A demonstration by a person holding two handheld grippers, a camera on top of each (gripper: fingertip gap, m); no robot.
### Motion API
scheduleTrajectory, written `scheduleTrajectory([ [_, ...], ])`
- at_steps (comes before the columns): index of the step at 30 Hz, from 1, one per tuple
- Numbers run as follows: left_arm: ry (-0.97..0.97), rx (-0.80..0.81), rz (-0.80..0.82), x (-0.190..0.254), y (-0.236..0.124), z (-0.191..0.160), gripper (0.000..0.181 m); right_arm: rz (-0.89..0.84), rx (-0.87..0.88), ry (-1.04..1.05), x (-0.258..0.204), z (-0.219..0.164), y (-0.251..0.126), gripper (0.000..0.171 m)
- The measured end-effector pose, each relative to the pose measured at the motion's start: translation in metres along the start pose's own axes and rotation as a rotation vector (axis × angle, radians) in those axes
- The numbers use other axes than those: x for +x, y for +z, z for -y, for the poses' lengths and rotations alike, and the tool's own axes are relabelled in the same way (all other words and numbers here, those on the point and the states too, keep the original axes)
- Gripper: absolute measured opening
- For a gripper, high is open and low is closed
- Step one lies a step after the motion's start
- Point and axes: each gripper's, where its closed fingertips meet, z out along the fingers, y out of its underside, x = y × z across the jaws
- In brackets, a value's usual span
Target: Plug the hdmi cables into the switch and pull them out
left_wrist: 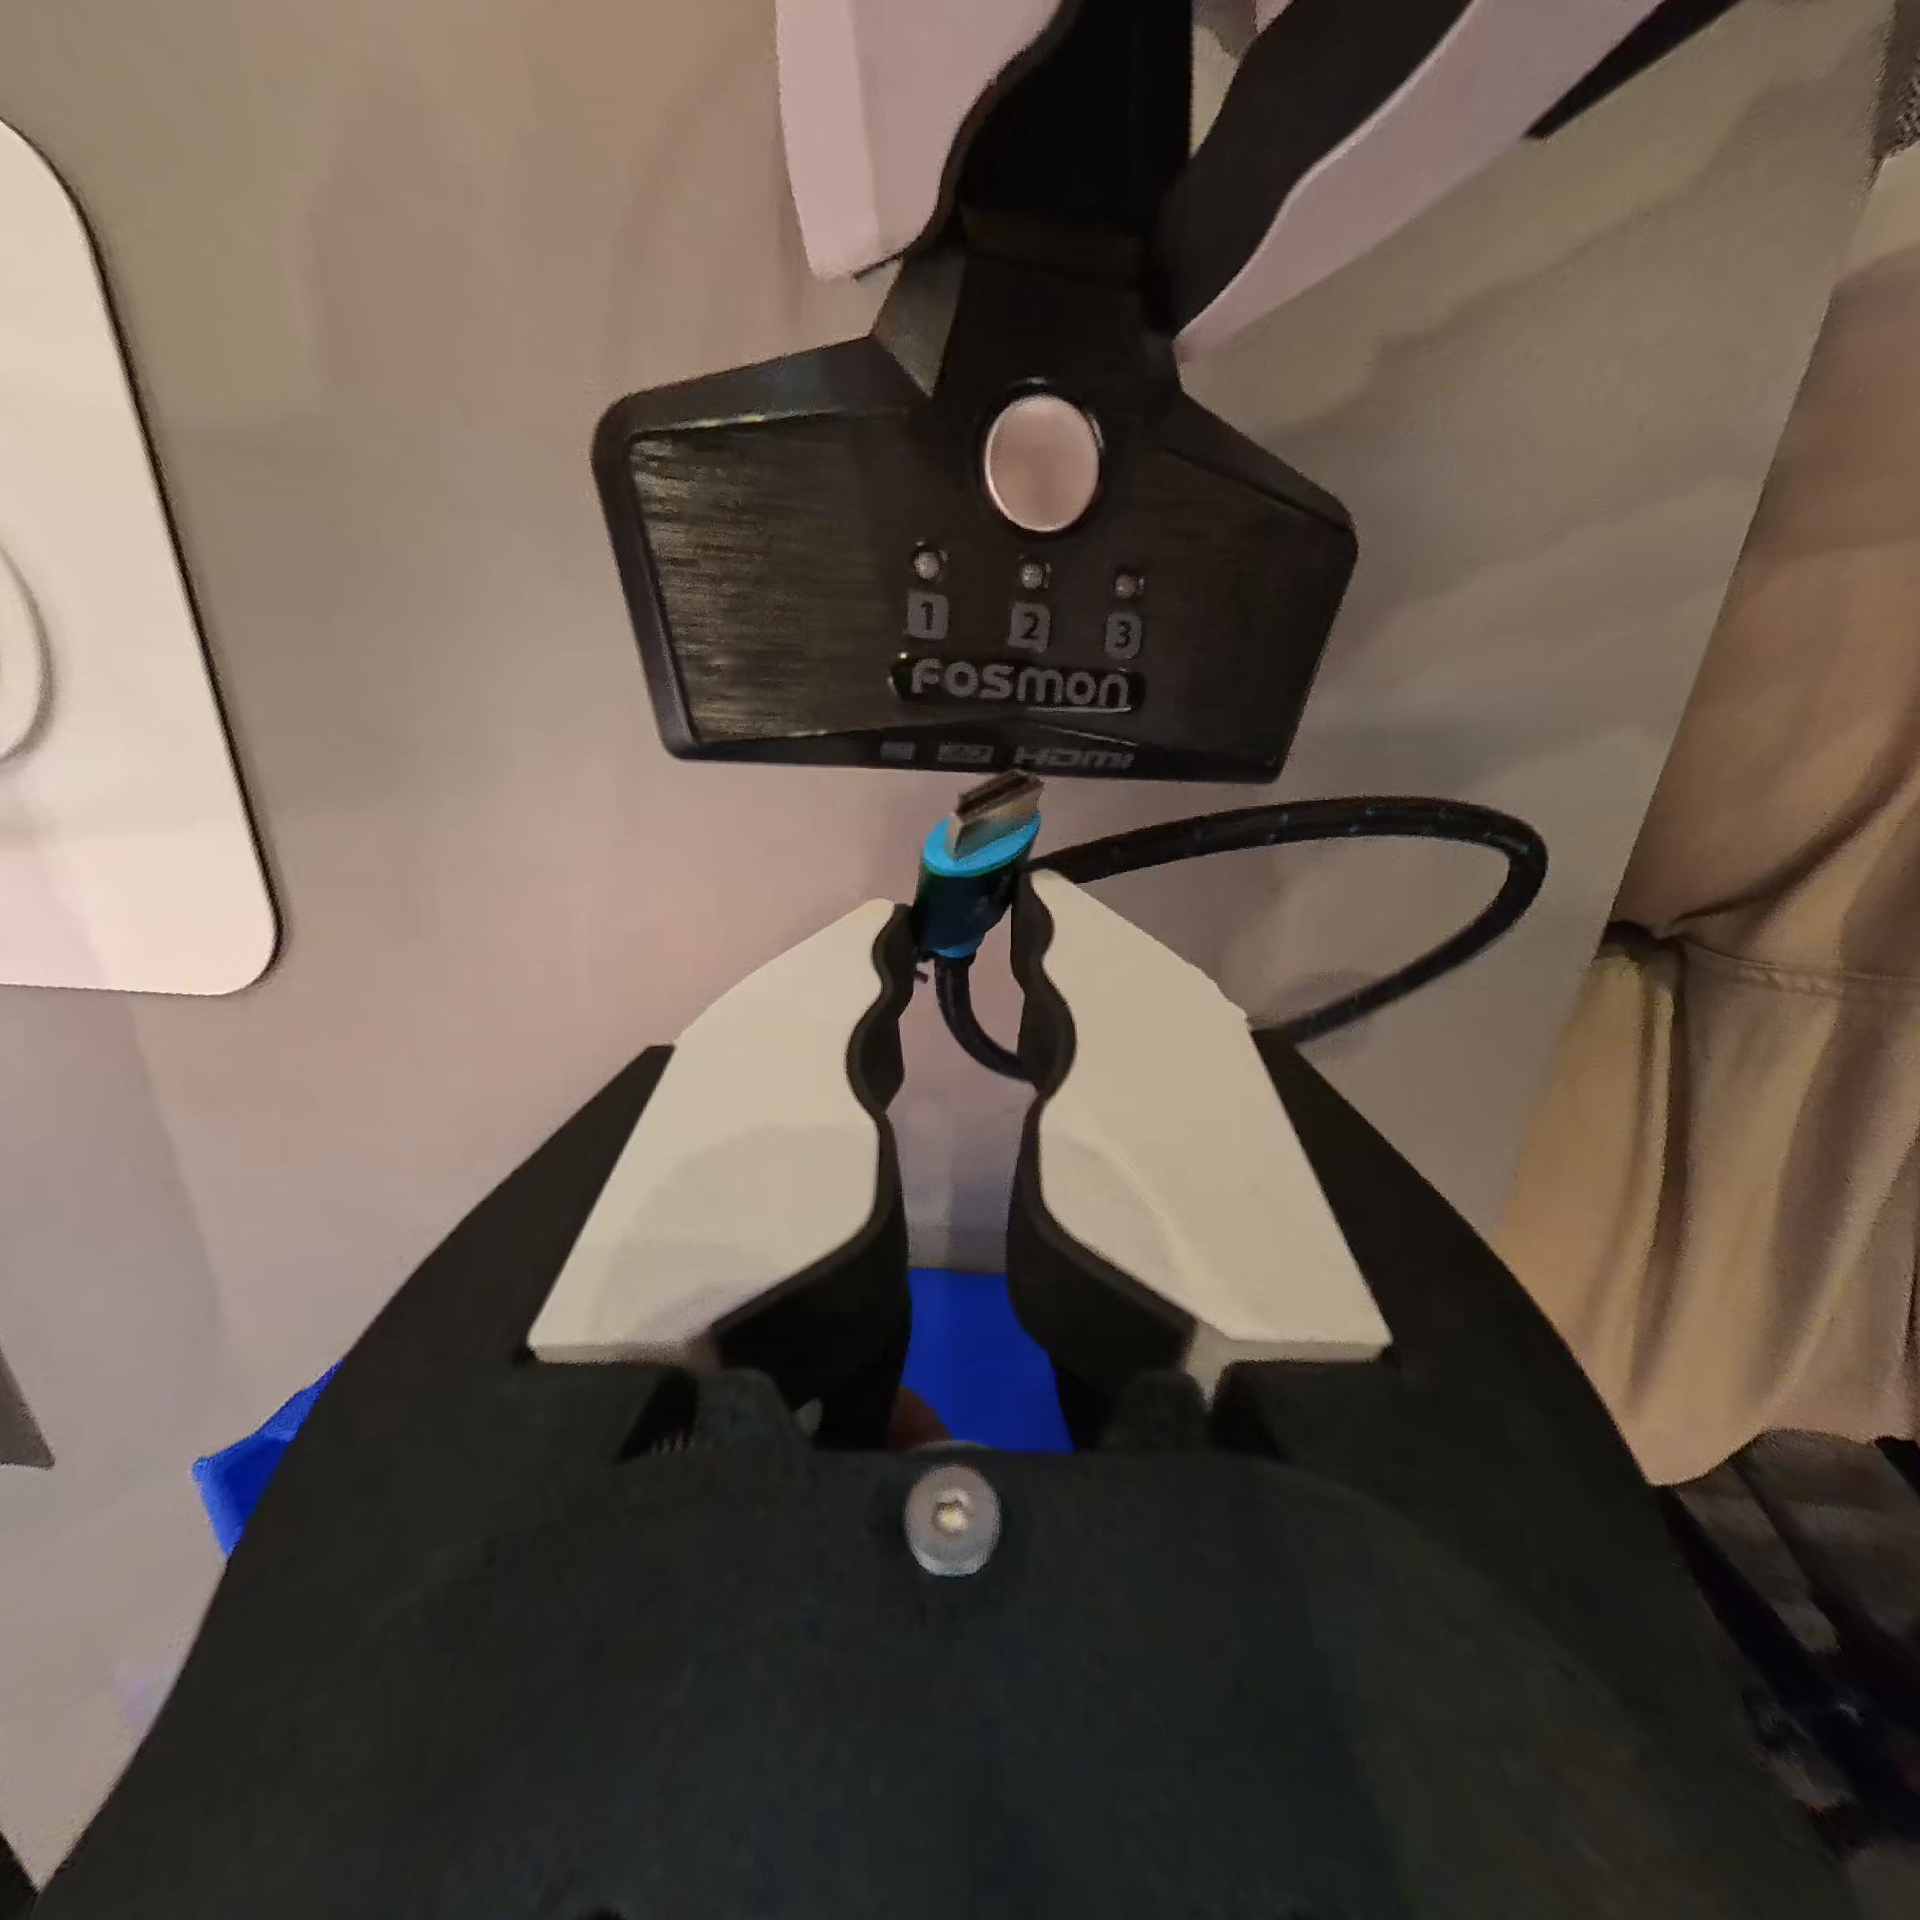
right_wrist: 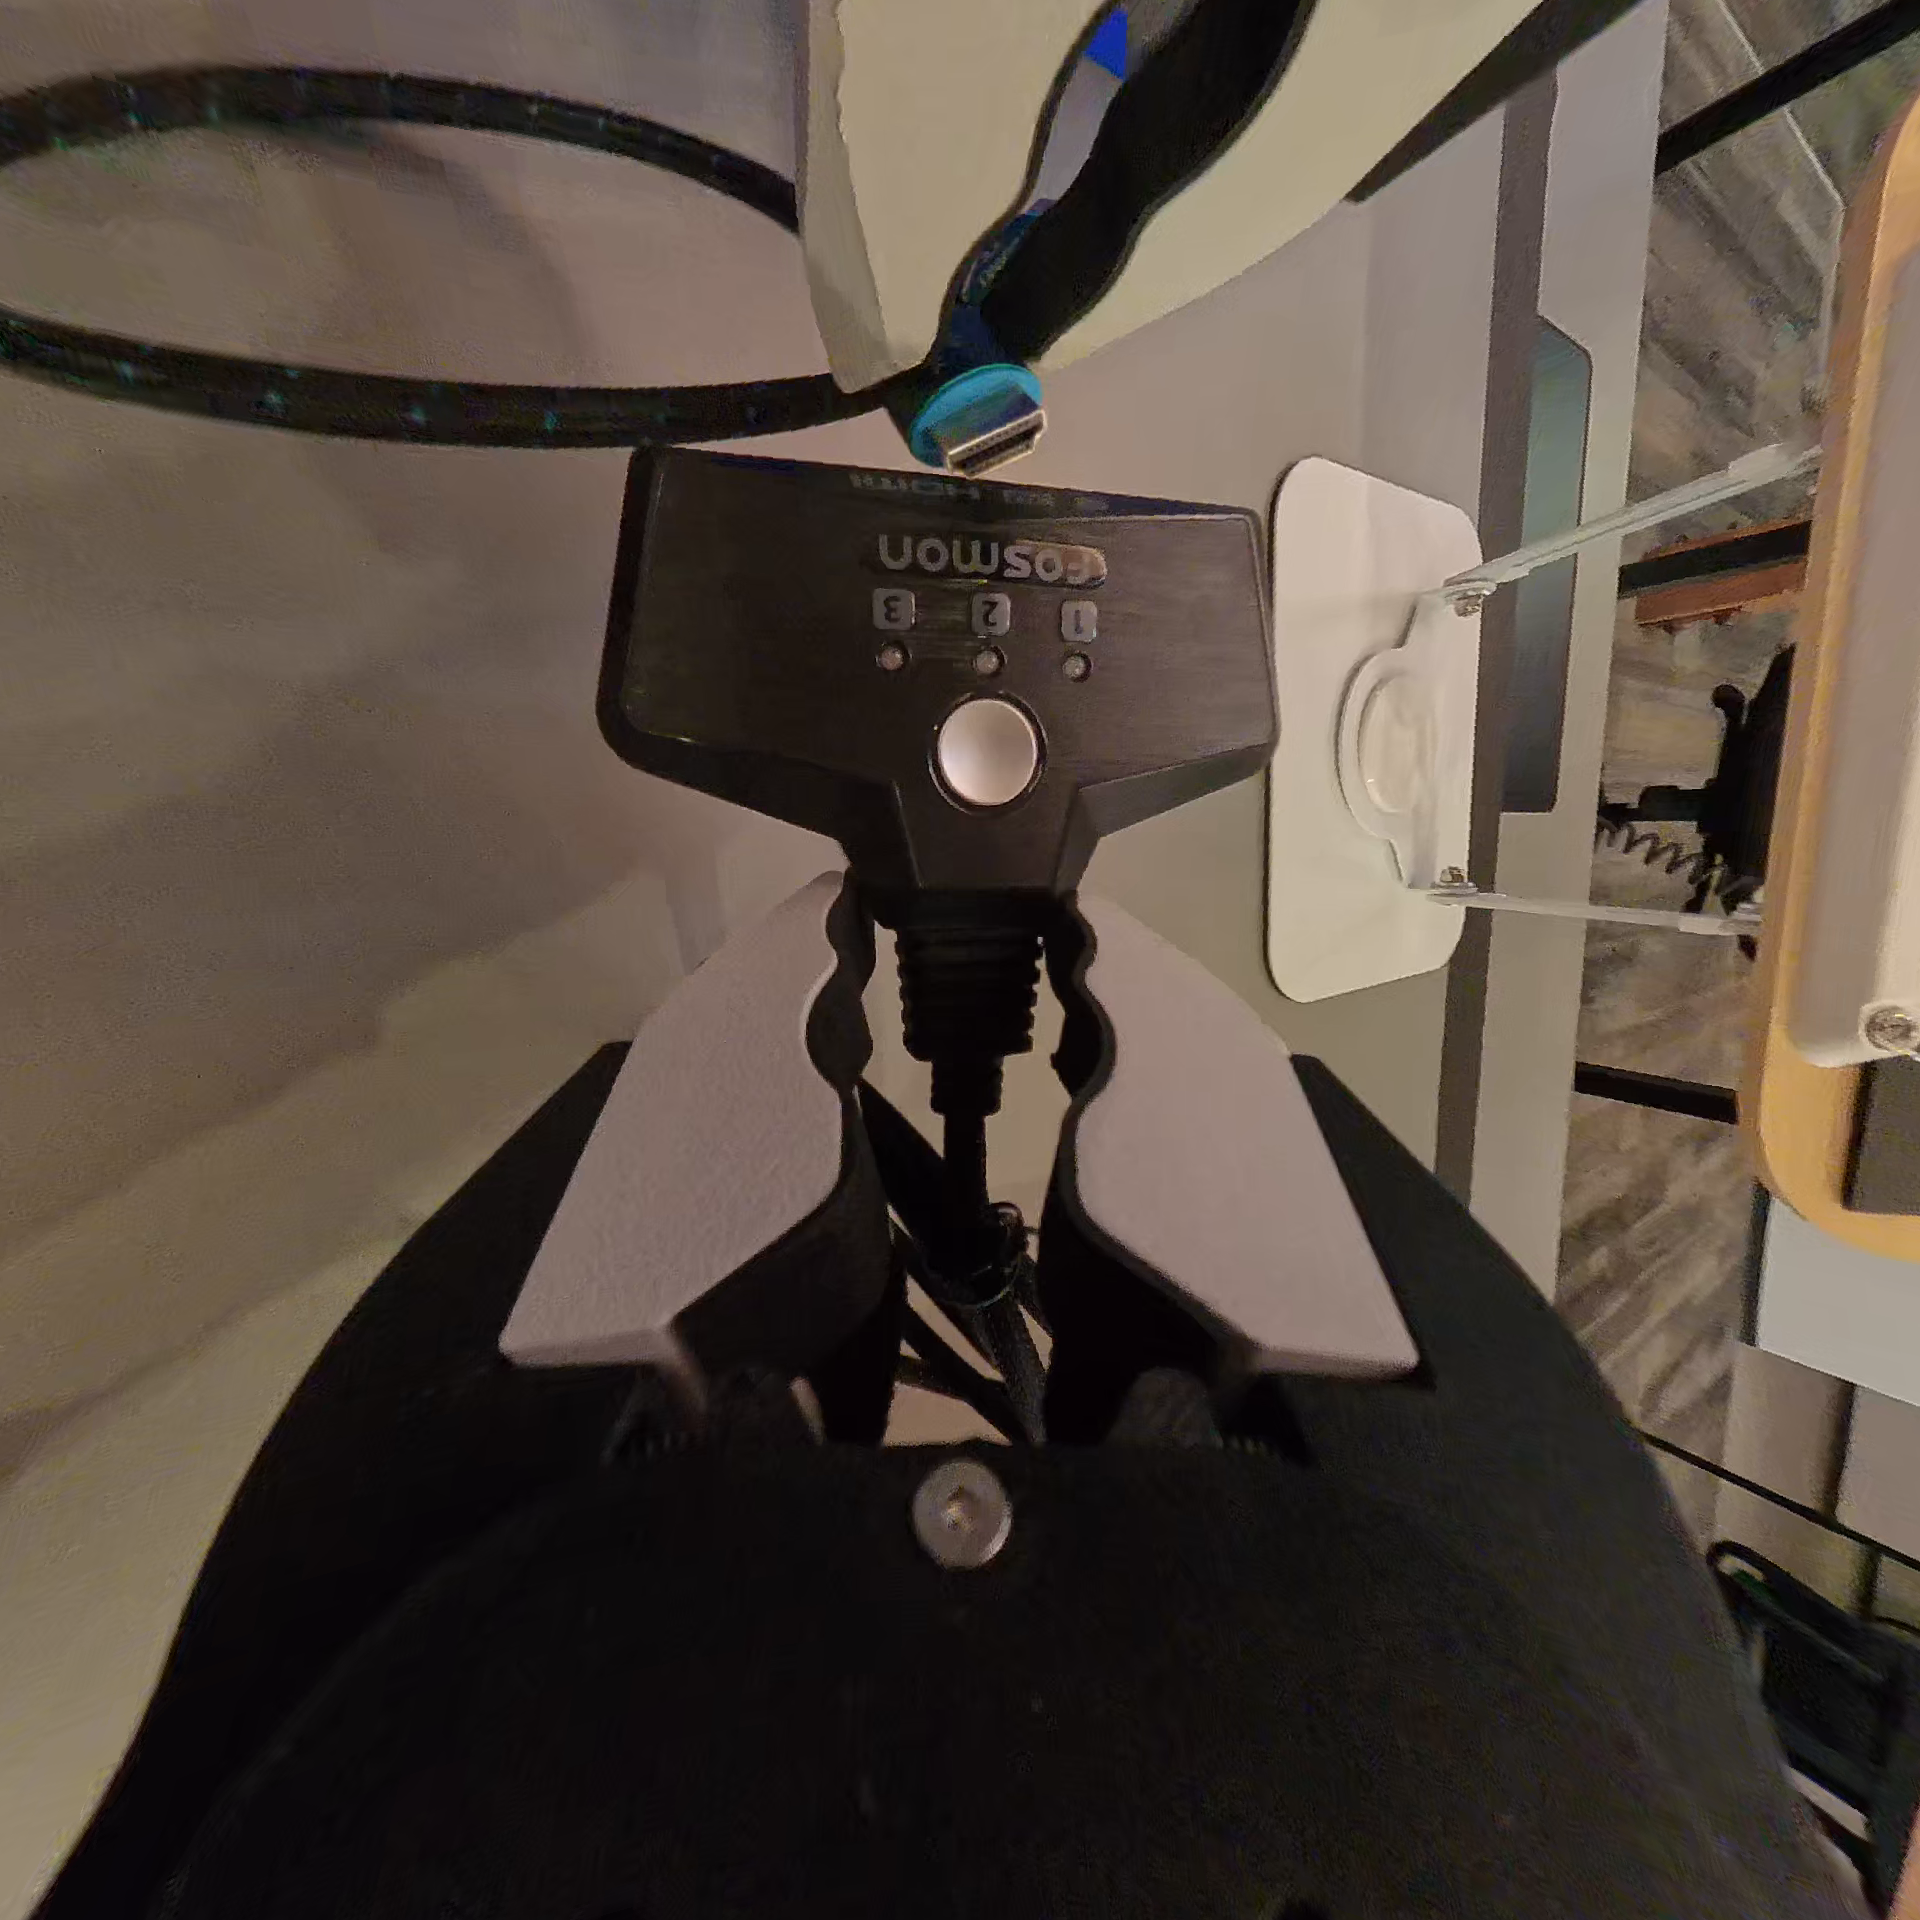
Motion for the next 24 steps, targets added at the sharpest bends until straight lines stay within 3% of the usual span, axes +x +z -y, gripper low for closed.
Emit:
scheduleTrajectory([
  [24,-0.017,0.023,-0.119,0.004,0.018,-0.007,0.016,-0.026,-0.062,-0.091,-0.002,-0.01,0.004,0.032],
])
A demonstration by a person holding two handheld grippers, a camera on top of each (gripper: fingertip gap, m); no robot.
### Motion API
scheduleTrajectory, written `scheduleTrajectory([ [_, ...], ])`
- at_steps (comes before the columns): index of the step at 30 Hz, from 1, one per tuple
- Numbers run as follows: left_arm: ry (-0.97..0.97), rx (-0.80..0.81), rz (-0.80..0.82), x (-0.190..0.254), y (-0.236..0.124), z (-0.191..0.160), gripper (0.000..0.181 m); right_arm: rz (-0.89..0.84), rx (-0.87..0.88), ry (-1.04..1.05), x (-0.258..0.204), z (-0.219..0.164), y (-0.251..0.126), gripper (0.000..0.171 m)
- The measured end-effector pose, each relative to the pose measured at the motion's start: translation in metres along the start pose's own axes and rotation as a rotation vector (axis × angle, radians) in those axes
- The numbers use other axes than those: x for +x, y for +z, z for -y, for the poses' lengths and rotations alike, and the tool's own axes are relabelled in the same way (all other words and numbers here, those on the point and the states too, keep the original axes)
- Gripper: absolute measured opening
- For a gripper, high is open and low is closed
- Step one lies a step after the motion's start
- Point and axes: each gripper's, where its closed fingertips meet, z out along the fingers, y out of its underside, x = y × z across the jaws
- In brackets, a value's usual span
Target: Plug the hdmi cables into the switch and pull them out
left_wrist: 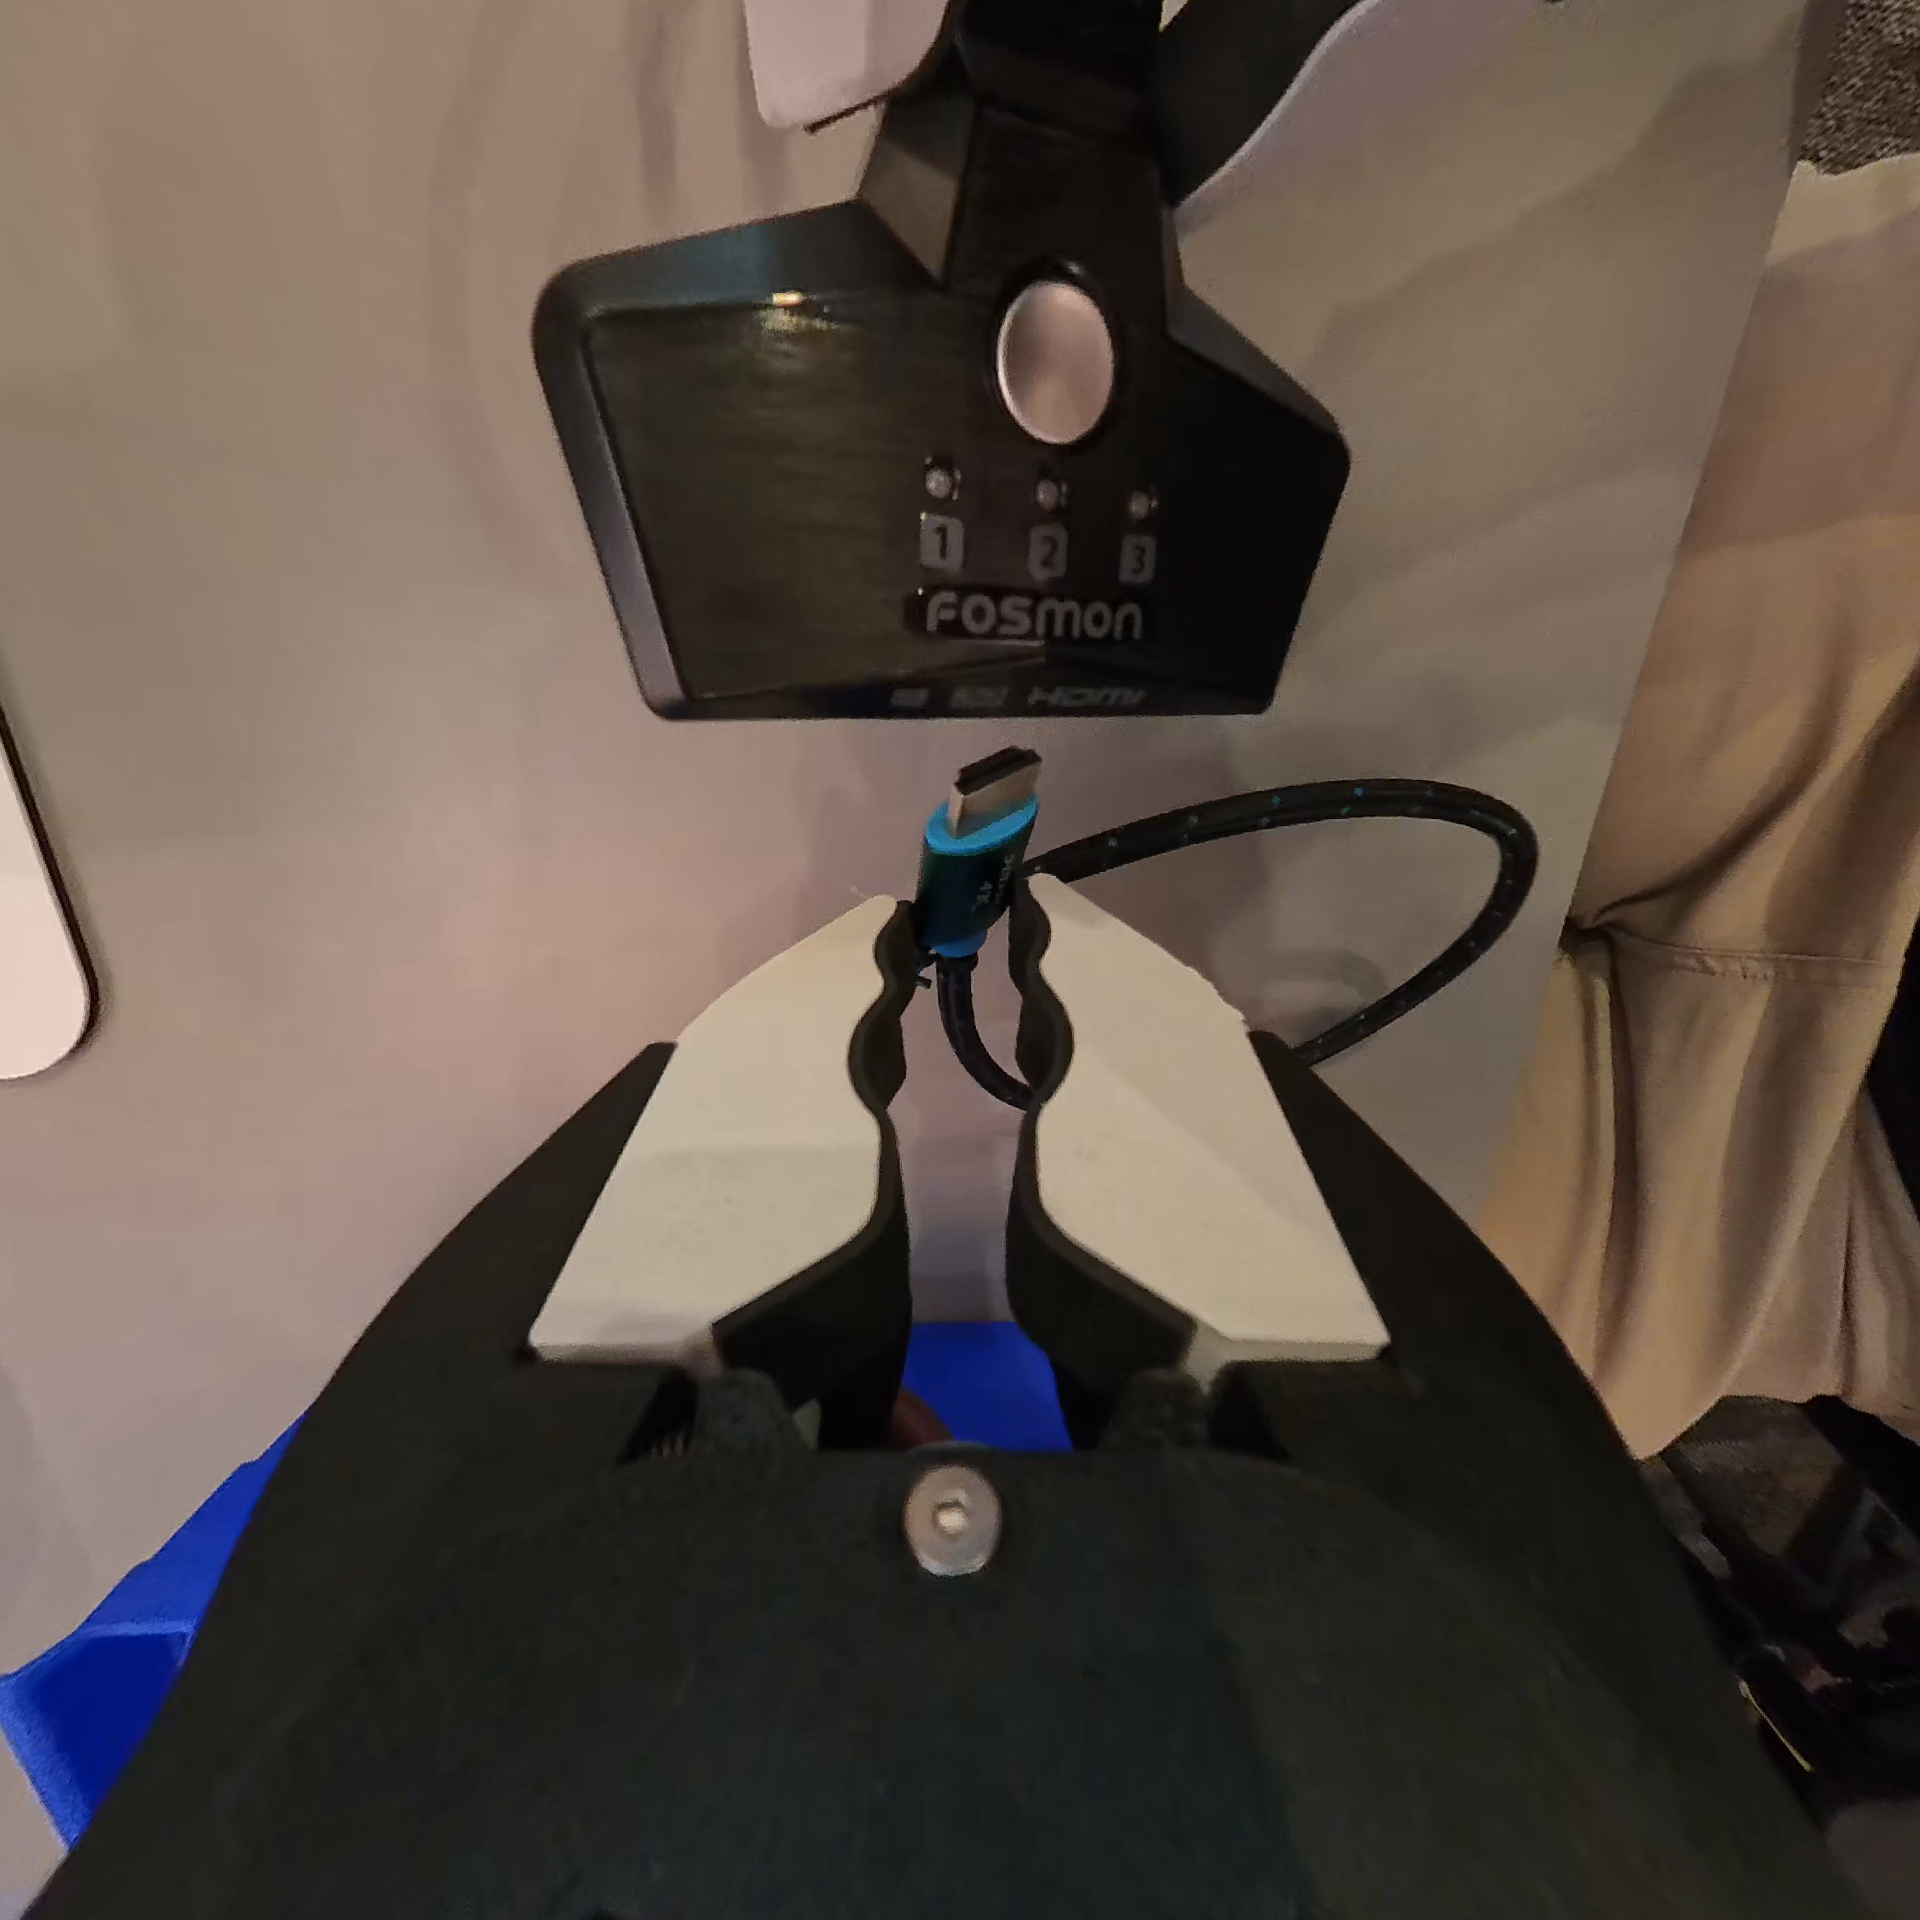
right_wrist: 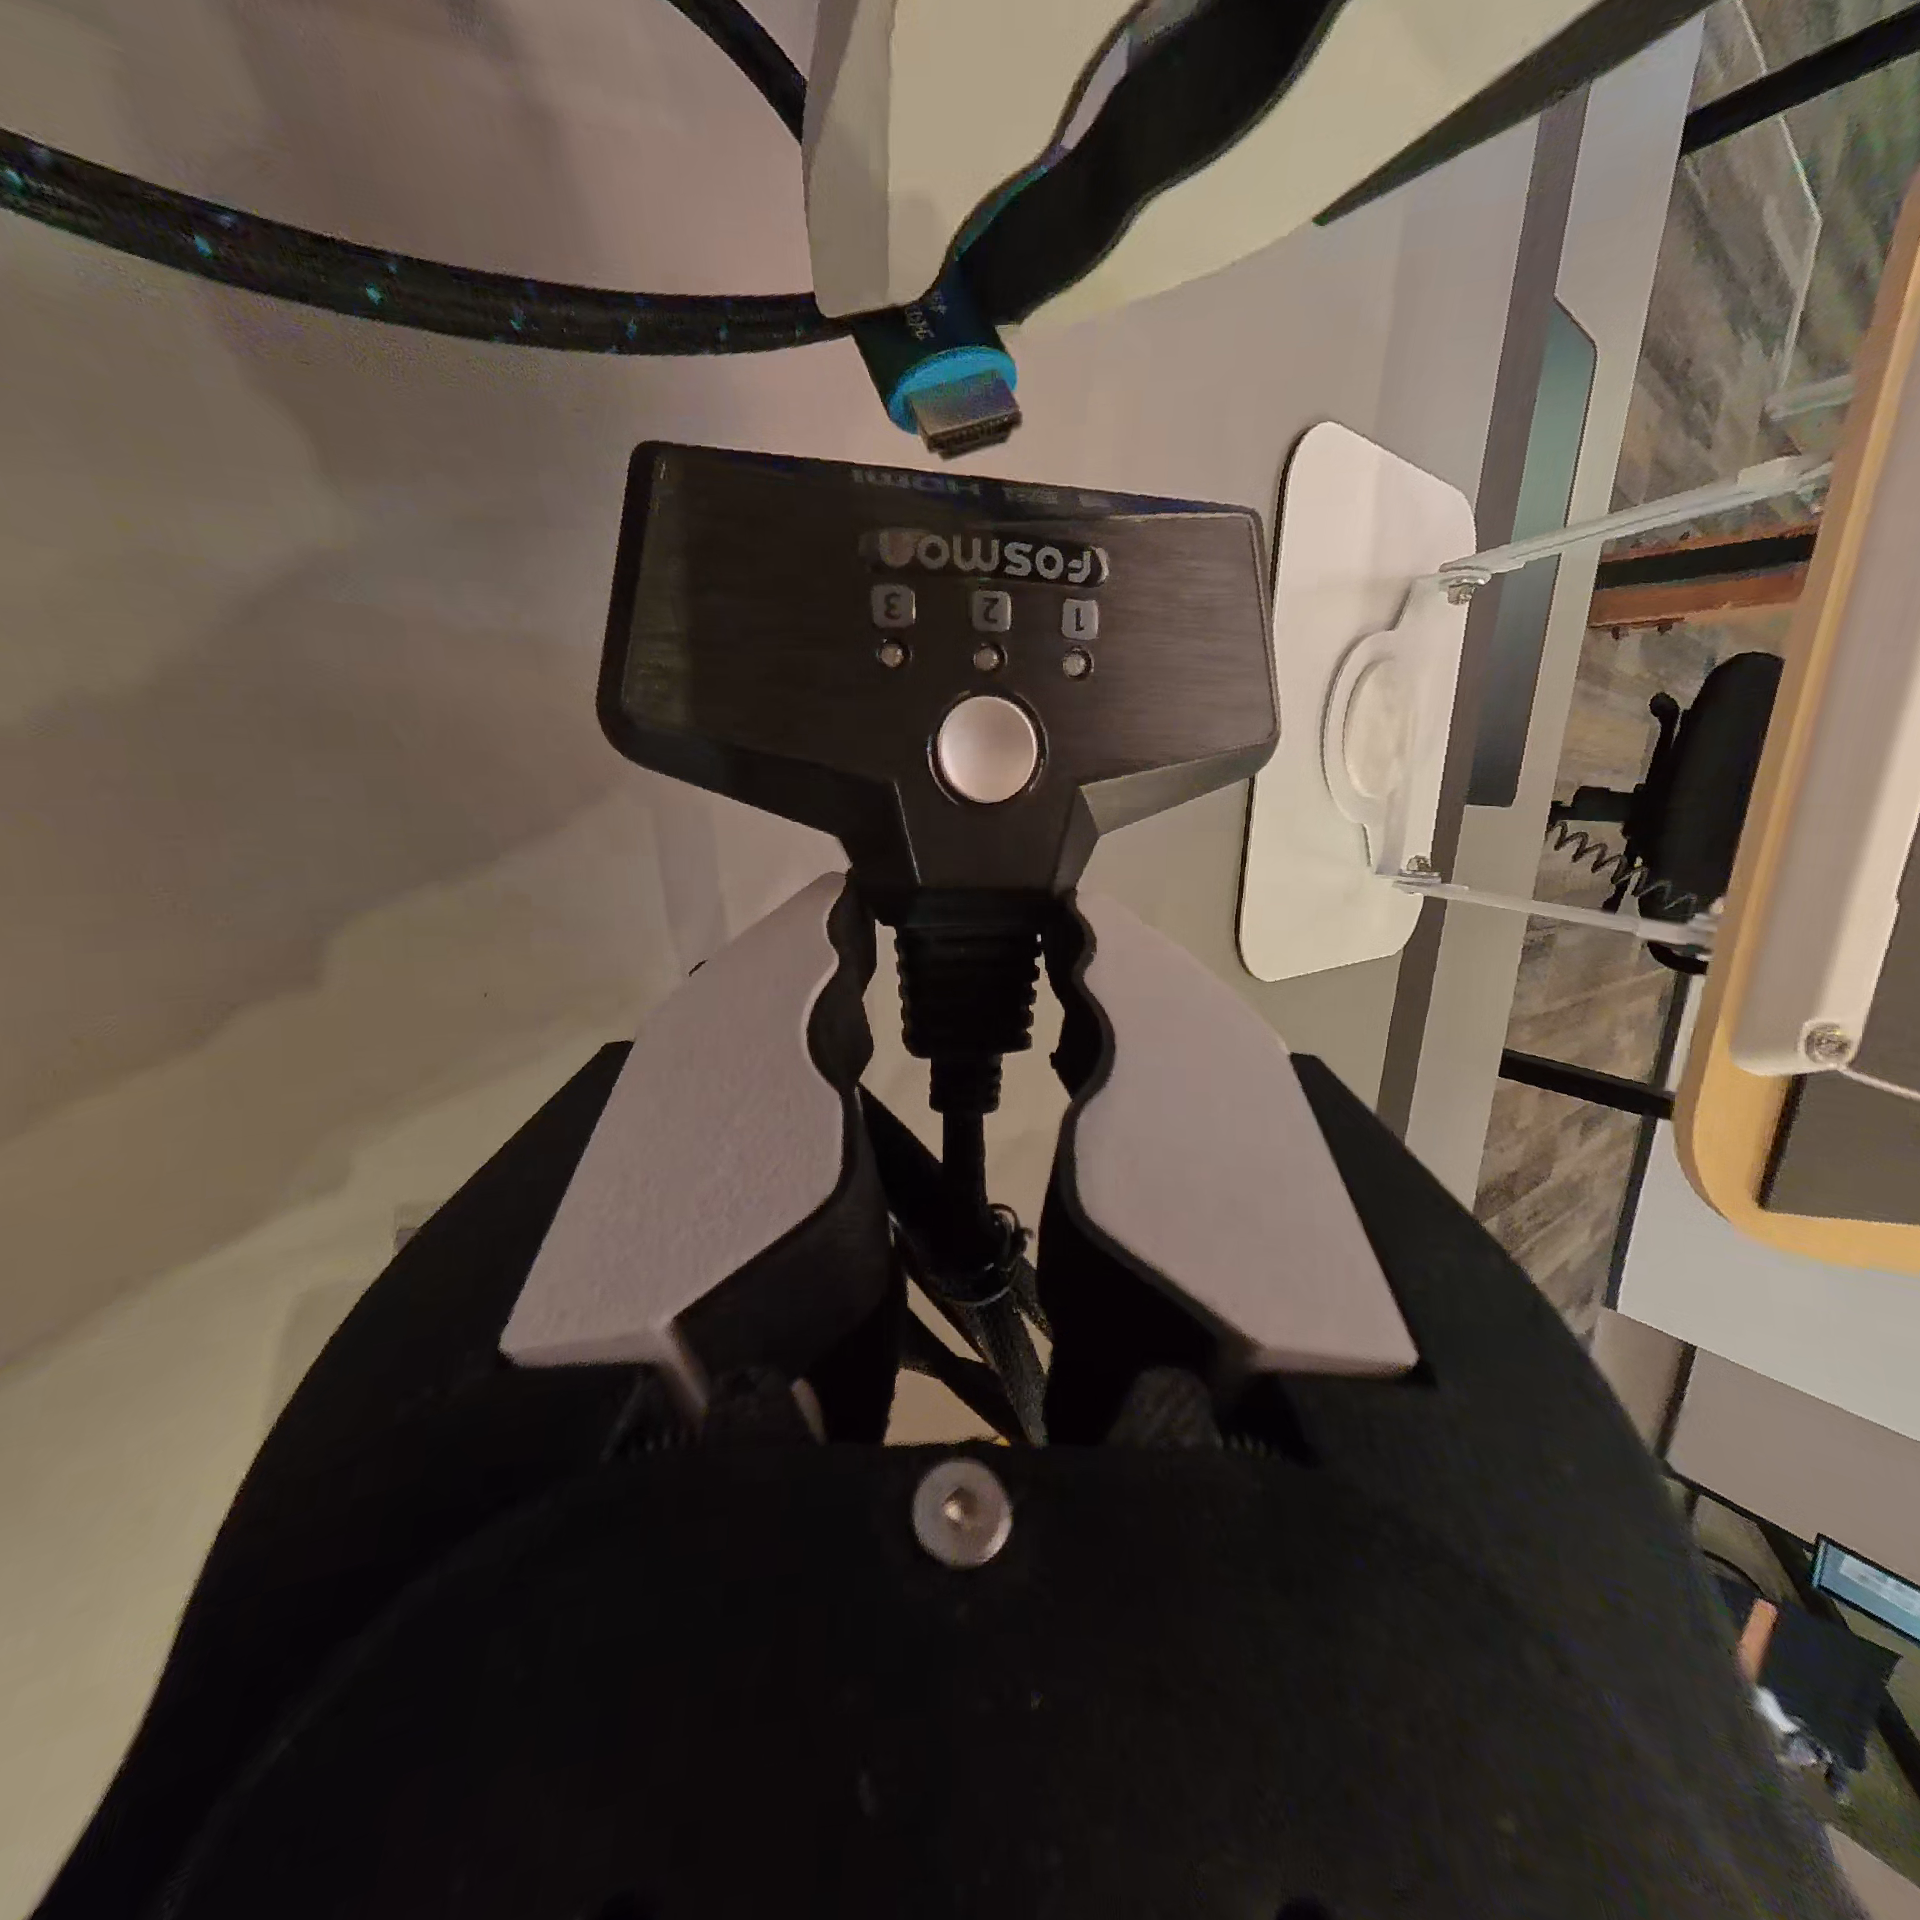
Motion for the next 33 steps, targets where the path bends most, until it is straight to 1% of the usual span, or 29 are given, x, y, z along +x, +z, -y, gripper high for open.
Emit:
scheduleTrajectory([
  [18,-0.006,-0.104,-0.077,0.006,0.018,-0.015,0.016,-0.049,-0.075,-0.17,-0.009,0.01,0.013,0.032],
  [33,-0.04,-0.176,-0.094,-0.002,0.024,-0.023,0.016,-0.11,-0.124,-0.193,-0.005,0.01,0.024,0.032],
])
